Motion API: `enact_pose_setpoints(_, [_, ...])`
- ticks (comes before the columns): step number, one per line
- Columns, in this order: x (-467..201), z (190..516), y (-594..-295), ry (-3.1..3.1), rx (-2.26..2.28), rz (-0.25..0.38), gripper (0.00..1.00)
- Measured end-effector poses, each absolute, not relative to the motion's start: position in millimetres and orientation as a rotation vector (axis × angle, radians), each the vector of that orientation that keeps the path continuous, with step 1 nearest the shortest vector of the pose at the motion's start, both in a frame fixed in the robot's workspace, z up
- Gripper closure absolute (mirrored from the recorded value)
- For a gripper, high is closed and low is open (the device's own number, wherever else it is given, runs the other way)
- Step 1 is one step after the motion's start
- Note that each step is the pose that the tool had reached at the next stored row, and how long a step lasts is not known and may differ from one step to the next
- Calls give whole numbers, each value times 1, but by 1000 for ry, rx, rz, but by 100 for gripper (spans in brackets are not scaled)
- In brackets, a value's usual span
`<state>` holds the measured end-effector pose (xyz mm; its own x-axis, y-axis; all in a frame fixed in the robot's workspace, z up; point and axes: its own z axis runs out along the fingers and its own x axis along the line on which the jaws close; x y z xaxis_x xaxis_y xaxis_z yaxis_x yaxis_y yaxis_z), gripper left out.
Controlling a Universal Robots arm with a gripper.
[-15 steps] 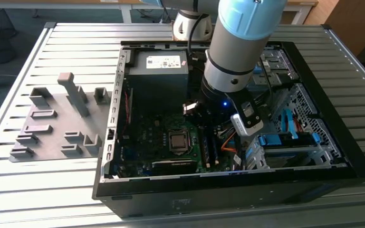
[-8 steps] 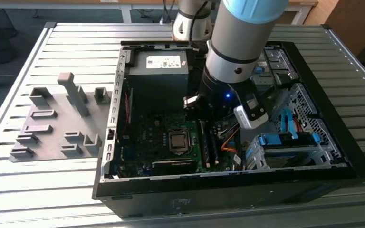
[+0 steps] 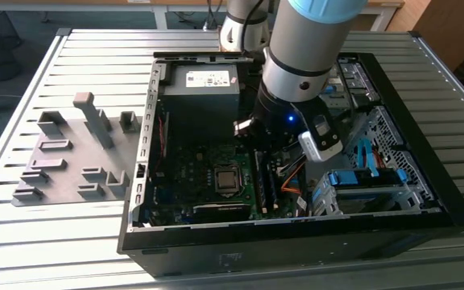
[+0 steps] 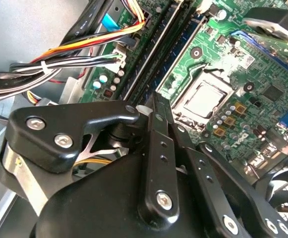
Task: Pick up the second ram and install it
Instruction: 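Press down the second ram until it locks into place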
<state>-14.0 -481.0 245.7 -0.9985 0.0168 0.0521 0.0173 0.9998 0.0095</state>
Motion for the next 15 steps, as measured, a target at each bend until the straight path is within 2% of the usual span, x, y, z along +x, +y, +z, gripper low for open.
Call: enact_pose_setpoints(15, [-14, 228, -485, -3091, -26, -15, 89])
